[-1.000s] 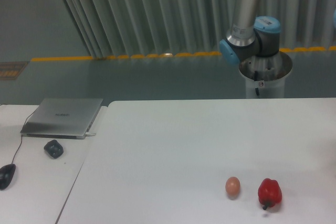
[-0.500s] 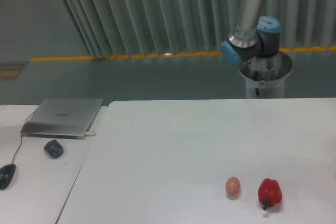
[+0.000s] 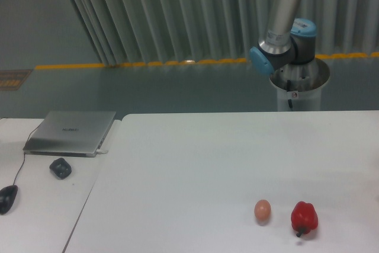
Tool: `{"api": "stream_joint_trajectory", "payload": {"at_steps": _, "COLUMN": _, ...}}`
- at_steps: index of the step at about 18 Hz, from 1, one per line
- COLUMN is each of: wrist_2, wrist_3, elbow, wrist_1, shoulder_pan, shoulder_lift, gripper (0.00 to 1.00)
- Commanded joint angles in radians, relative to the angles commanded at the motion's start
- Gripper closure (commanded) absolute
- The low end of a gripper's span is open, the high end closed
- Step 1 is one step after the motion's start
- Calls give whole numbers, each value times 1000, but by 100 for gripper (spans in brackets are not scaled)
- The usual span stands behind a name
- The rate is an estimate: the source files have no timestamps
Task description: Place the yellow pepper in a basket
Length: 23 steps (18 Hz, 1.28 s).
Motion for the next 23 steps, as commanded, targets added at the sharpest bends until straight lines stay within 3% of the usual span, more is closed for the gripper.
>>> {"api": "stream_joint_trajectory", "payload": {"at_steps": 9, "wrist_2": 0, "wrist_3": -61, "elbow": -5, "wrist_1": 0, "shoulder_pan": -47, "shoulder_lift": 9, "gripper": 0}}
{"api": "stream_joint_trajectory", "payload": {"at_steps": 14, "wrist_2": 8, "wrist_3": -144, "elbow": -6, "wrist_1": -20, "shoulder_pan": -126, "shoulder_lift": 21, "gripper": 0}}
{"api": "stream_joint_trajectory", "payload": {"at_steps": 19, "wrist_2": -8, "wrist_3": -259, "elbow": -28, "wrist_1": -172, "shoulder_pan": -212, "shoulder_lift": 38, "gripper": 0}}
{"api": "stream_joint_trajectory", "payload": {"at_steps": 23, "wrist_2": -8, "wrist_3": -262, "elbow": -26, "wrist_1": -215, "shoulder_pan": -235, "shoulder_lift": 40, "gripper": 0}}
